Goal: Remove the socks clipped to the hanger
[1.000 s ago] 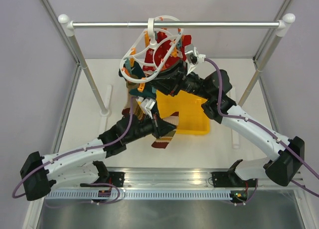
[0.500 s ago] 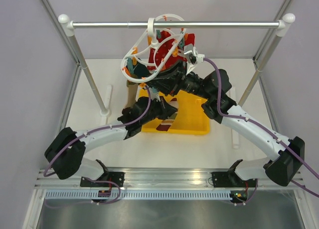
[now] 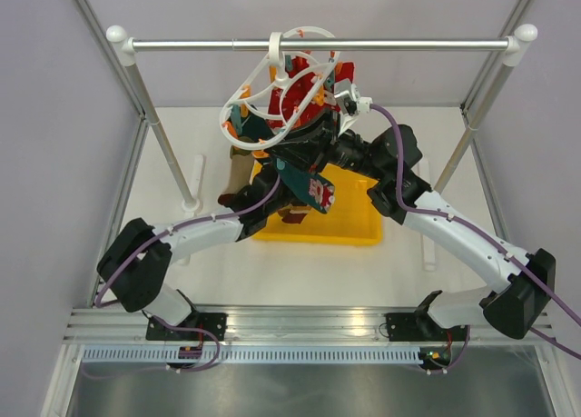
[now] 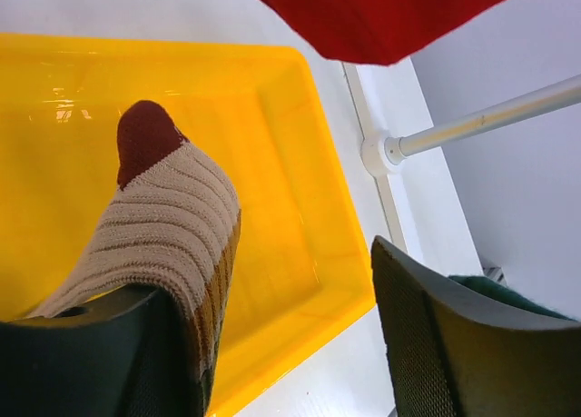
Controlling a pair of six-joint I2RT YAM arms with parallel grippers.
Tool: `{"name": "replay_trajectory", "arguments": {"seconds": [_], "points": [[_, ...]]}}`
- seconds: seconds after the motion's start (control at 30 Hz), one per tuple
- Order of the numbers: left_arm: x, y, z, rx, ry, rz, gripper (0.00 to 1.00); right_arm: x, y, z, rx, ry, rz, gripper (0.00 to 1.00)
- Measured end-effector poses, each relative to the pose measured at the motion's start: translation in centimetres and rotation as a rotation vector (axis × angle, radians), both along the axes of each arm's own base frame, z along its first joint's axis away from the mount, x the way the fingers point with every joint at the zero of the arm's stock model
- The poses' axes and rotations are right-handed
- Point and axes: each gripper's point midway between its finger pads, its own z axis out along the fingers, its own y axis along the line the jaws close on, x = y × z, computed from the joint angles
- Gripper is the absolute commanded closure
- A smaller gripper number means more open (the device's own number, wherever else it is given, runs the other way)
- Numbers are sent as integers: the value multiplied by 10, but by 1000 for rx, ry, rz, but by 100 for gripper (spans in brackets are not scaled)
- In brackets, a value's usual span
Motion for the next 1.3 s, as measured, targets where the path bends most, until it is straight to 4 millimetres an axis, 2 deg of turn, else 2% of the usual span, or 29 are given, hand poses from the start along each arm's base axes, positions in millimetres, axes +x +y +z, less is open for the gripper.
{"name": "replay_trajectory", "arguments": {"seconds": [0.2,0.37,0.4,0.43,0.53,1.3], "points": [[-5,-1,0,6,1,-31,20,1,1,-1,-2,2,0,92],[-22,2,5,1,-28,-81,13,1,1,0,-1,3,1,92],[-27,4,4,2,-33,-86,6,1,1,0,-1,3,1,92],[-31,7,1,7,-35,-89,4,2,2,0,-1,4,2,92],[-38,13,-10,27,-32,-94,3,3,3,-1,-3,5,4,92],[-17,34,-19,111,-76,44,0,5,6,-4,-10,18,6,94]]}}
